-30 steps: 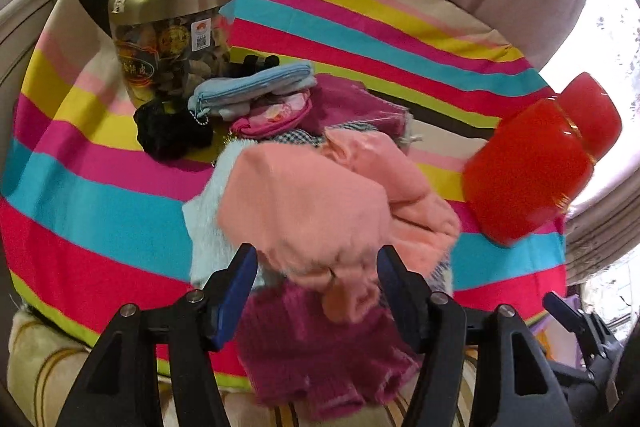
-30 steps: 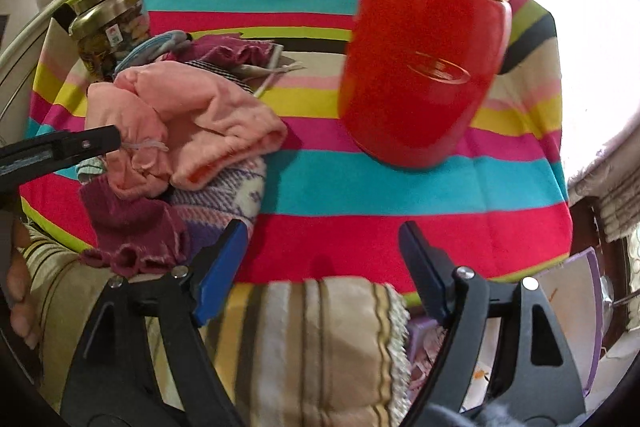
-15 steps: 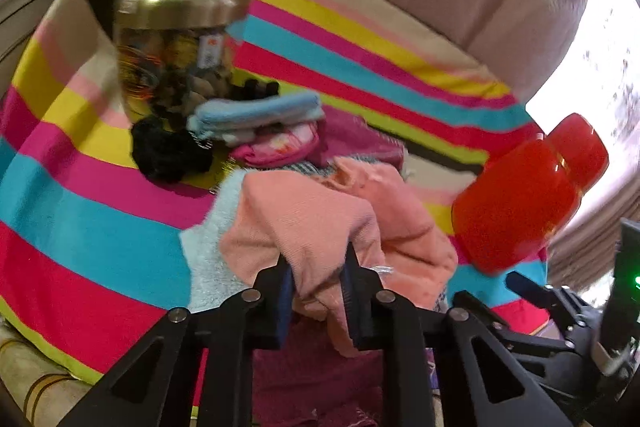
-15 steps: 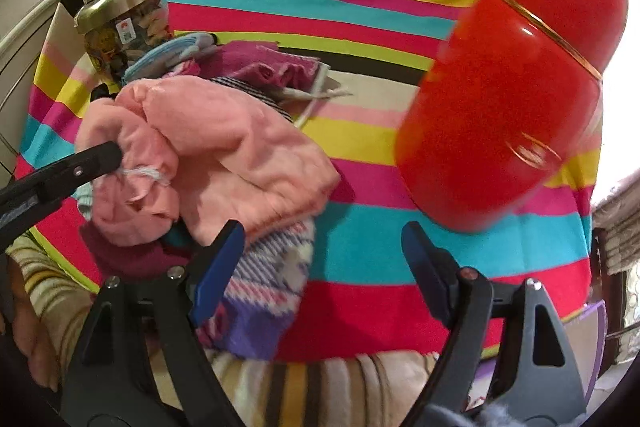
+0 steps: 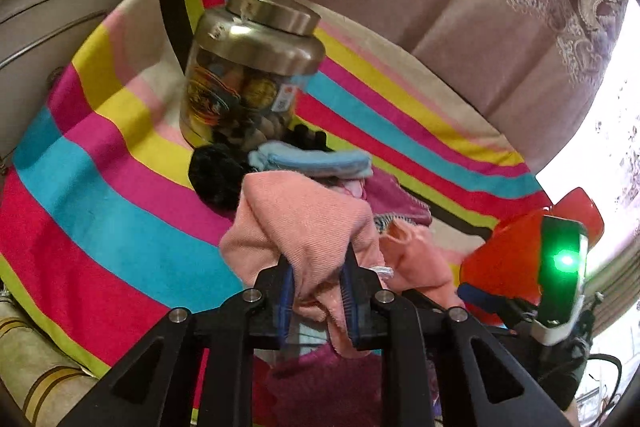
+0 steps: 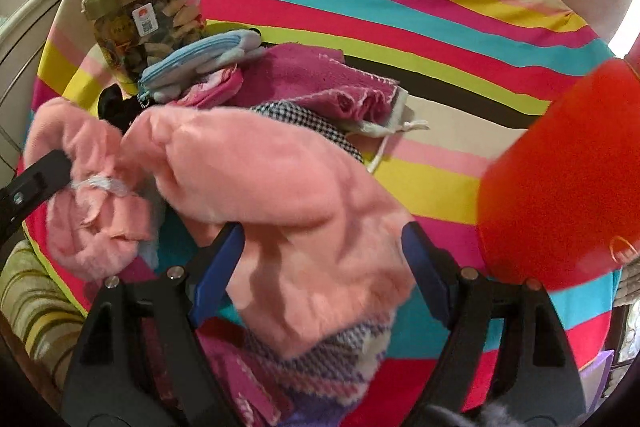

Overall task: Organize soft objects
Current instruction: 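Grasp a pink towel with the left tool while the right tool grasps a pink fleece cloth, then carry both pink cloths with both tools over the box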

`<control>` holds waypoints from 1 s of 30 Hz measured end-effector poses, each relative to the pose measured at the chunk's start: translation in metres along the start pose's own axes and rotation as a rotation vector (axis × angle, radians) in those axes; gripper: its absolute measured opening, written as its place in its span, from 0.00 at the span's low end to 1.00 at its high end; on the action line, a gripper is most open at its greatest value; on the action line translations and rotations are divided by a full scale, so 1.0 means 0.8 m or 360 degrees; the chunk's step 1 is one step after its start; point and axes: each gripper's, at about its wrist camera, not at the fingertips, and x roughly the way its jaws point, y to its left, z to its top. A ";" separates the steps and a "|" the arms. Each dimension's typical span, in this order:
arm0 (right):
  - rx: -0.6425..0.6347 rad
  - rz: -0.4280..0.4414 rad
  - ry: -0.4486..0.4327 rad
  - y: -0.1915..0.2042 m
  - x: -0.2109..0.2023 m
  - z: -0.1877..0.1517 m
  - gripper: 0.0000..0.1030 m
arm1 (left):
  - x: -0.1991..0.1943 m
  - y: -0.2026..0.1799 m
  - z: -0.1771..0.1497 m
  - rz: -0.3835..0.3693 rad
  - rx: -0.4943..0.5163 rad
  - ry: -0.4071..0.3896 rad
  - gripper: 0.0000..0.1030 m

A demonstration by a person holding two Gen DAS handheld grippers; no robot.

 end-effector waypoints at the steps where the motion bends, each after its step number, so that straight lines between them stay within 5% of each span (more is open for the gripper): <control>1: 0.0005 0.0009 -0.0004 0.000 0.002 0.001 0.80 | 0.000 0.000 0.000 0.0002 0.0004 -0.0009 0.21; 3: 0.0013 0.0042 -0.0008 -0.001 0.005 0.003 0.69 | 0.001 -0.001 0.000 0.0001 0.0013 -0.0011 0.21; 5: 0.0003 0.0090 0.0016 0.001 0.011 0.003 0.32 | 0.003 -0.002 0.000 0.0005 0.0023 -0.0006 0.21; 10: 0.0044 0.0162 -0.0023 -0.007 0.003 -0.004 0.14 | 0.001 -0.007 -0.004 0.0015 0.0051 -0.0020 0.21; 21: 0.0158 0.0184 -0.0197 -0.037 -0.067 -0.031 0.10 | -0.026 -0.036 -0.010 0.0030 0.0186 -0.0151 0.21; 30: 0.0355 0.0134 -0.0280 -0.101 -0.128 -0.083 0.10 | -0.059 -0.088 -0.023 -0.0087 0.0313 -0.0189 0.21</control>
